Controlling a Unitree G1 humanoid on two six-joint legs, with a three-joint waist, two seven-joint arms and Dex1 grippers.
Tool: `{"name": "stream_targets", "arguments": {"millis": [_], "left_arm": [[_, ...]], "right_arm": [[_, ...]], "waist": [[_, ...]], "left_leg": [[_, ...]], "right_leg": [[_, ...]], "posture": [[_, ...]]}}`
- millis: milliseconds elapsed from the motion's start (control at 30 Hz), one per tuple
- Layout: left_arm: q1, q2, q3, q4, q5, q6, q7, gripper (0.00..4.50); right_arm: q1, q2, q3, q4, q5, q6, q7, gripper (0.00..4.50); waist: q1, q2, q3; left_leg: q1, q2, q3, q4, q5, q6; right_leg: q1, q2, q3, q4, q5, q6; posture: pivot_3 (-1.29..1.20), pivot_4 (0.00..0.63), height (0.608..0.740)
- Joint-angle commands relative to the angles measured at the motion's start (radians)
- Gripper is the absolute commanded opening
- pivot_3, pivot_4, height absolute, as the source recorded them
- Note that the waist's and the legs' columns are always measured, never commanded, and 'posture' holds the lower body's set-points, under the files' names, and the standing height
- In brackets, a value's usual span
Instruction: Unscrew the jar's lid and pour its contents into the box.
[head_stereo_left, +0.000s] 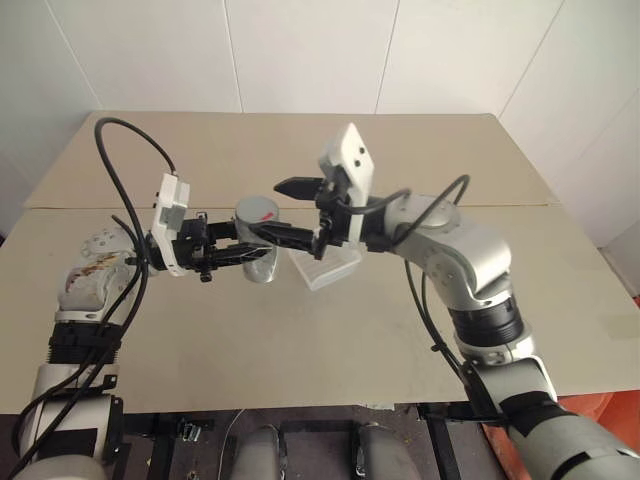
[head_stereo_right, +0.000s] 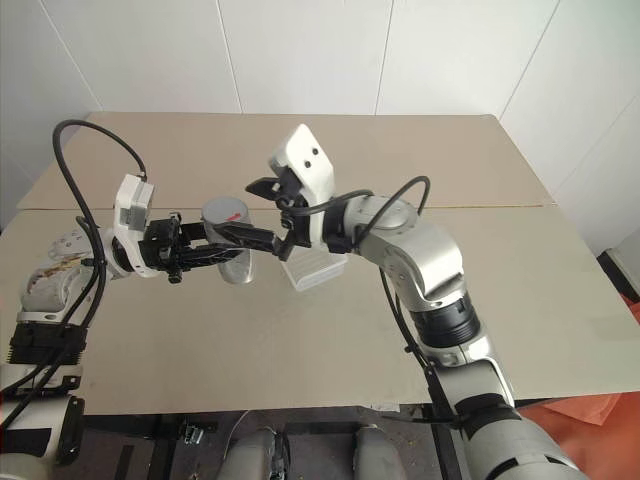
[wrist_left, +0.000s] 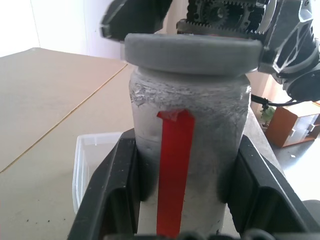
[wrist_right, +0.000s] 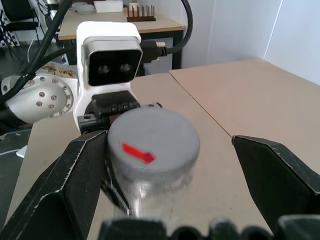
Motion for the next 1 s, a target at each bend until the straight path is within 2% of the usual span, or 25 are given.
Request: {"name": "stream_targets", "arguments": {"millis": [33, 267, 567, 667, 800, 1000], "left_arm": [[-0.001, 0.017, 0.035, -0.063, -0.028, -0.012, -0.038, 1.89], [0.012, 0.012, 0.049, -0.081, -0.028, -0.006, -0.039, 1.89], [-0.009, -0.043, 0.031, -0.049, -0.003, -0.025, -0.007, 1.89], [-0.018, -0.060, 0.026, -0.047, 0.000, -0.028, -0.002, 1.89], [-0.026, -0.073, 0.022, -0.045, 0.007, -0.031, -0.003, 1.89], [-0.022, -0.073, 0.029, -0.046, 0.008, -0.031, -0.007, 1.89]], "right_arm": [[0.001, -0.059, -0.100, 0.013, -0.019, 0.005, -0.040, 4.50], [0.015, -0.081, -0.109, 0.002, -0.020, 0.009, -0.043, 4.50], [-0.011, -0.026, -0.103, -0.156, 0.113, 0.045, -0.005, 4.50], [-0.037, 0.019, -0.061, -0.150, 0.099, 0.051, -0.037, 4.50], [-0.086, 0.082, 0.021, -0.076, 0.001, 0.027, -0.105, 4.50], [-0.116, 0.116, 0.029, 0.005, -0.065, 0.015, -0.143, 4.50]], "waist": [[0.003, 0.000, 0.000], [-0.006, 0.000, 0.000], [0.000, 0.000, 0.000], [0.000, 0.000, 0.000], [-0.003, 0.000, 0.000], [0.001, 0.000, 0.000]], "left_leg": [[0.000, 0.000, 0.000, 0.000, 0.000, 0.000], [0.000, 0.000, 0.000, 0.000, 0.000, 0.000], [0.000, 0.000, -0.001, 0.000, 0.000, 0.000], [0.000, 0.000, -0.001, 0.000, 0.000, 0.000], [0.000, 0.000, 0.000, 0.000, 0.000, 0.000], [0.000, 0.000, 0.000, 0.000, 0.000, 0.000]], "right_leg": [[0.000, 0.000, 0.000, 0.000, 0.000, 0.000], [-0.001, 0.000, 0.001, -0.001, 0.000, 0.000], [0.000, 0.000, 0.001, -0.001, 0.000, 0.000], [0.000, 0.000, 0.001, 0.000, 0.000, 0.000], [-0.001, 0.000, 0.001, 0.000, 0.000, 0.000], [0.000, 0.000, 0.000, 0.000, 0.000, 0.000]], "posture": [[0.00, 0.150, 0.740], [0.00, 0.150, 0.740], [0.00, 0.150, 0.740], [0.00, 0.150, 0.740], [0.00, 0.150, 0.740], [0.00, 0.150, 0.740]]}}
